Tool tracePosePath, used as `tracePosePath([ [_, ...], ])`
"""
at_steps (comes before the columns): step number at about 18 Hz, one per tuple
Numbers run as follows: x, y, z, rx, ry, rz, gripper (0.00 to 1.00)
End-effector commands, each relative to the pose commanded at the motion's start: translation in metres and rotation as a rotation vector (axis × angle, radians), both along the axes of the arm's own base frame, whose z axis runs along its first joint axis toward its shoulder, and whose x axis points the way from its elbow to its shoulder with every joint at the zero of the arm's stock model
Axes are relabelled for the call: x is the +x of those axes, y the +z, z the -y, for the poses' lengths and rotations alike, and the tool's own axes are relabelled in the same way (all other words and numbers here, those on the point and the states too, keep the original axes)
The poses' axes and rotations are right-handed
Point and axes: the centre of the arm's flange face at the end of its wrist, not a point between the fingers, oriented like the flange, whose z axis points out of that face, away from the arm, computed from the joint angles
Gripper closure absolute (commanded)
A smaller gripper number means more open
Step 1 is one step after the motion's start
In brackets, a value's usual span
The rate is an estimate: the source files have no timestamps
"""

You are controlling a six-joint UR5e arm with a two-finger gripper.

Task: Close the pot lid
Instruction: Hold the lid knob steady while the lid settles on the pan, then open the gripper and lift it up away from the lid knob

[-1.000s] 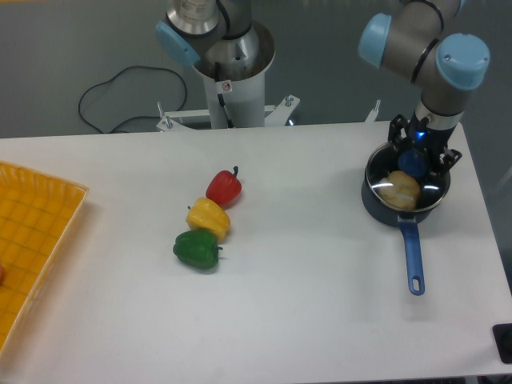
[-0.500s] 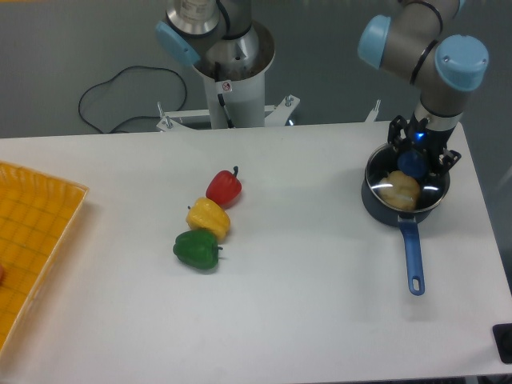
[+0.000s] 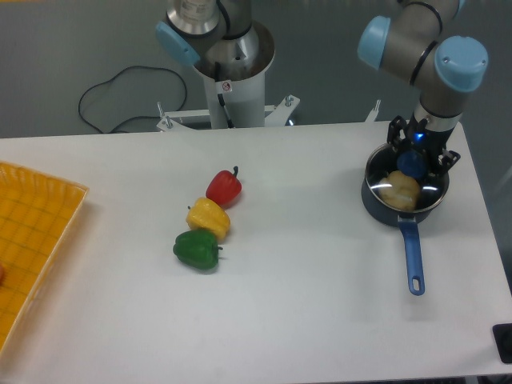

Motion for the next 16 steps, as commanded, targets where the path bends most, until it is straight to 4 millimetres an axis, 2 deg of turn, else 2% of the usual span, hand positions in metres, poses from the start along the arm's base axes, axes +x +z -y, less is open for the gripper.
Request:
tracePosePath([
  [5, 0.0004, -0.0002, 0.001, 0.0, 0.002, -0.002, 0.38],
  [9, 0.0002, -0.0011, 0.0009, 0.0, 0.0, 0.0, 0.28],
  [16, 0.0014, -0.0021, -0.0007, 0.0, -0.002, 0.0, 0.26],
])
